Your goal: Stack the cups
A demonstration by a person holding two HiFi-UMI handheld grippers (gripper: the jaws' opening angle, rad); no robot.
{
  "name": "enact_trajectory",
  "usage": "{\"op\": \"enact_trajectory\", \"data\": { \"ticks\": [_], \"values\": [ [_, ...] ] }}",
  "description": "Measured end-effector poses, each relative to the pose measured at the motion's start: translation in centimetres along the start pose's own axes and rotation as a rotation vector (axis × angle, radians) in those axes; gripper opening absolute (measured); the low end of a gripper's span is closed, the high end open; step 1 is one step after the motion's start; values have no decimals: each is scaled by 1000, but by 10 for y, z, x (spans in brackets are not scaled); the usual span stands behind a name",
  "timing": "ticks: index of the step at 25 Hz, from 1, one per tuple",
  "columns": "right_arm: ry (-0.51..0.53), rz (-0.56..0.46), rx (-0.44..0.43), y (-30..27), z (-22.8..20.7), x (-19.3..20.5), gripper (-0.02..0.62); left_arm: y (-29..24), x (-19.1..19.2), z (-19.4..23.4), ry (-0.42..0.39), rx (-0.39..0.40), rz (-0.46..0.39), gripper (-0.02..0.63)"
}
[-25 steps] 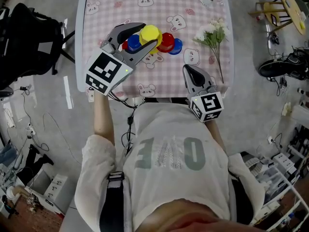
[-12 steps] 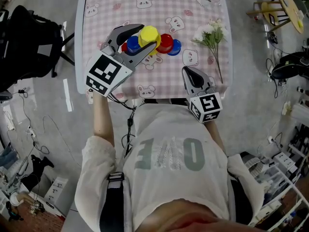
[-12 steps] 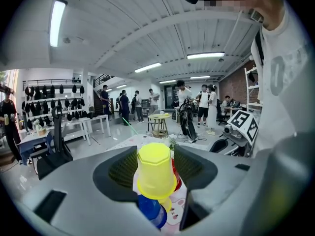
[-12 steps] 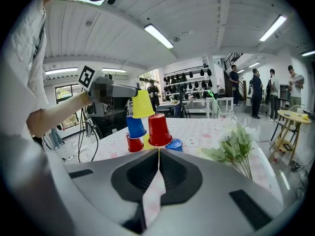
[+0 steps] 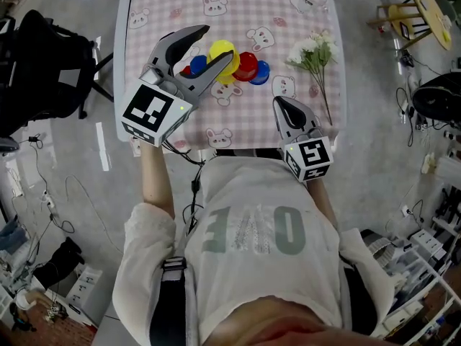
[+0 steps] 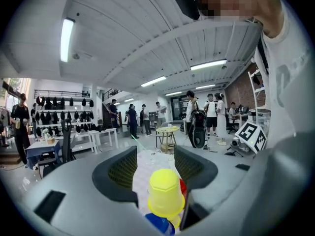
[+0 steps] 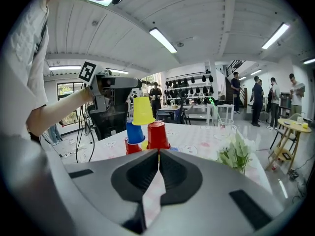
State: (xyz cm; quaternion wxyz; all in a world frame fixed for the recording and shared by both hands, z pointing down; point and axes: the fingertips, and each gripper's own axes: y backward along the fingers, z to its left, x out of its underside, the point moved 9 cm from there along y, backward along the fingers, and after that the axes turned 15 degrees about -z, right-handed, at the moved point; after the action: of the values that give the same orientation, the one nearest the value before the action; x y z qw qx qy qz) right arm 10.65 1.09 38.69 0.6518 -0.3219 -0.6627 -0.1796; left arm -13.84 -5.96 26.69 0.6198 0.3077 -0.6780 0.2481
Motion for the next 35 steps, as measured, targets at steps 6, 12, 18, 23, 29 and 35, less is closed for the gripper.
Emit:
{"op": "enact_trajectory", "data": {
  "ticks": [6,12,18,23,29,35],
  "values": [
    [22,-131,3,-17,-9,-37,29,5,-53,-2,-69,-170,-212,208],
    [150,-256,3,-35,-13,-81,29,22,-62,-20,-130,-346,-274,91],
    [144,-354,24,-47,-14,-104,29,56,-35,-34,-145,-680,-324,37],
    [116,-395,102,-45,-12,-109,29,67,9,-54,-79,-764,-251,37],
    [104,-367,98,-39,-3,-100,28,71,20,-65,-59,-782,-208,35],
    [110,-376,100,-35,0,-98,28,74,19,-63,-62,-795,-218,35]
  ]
}}
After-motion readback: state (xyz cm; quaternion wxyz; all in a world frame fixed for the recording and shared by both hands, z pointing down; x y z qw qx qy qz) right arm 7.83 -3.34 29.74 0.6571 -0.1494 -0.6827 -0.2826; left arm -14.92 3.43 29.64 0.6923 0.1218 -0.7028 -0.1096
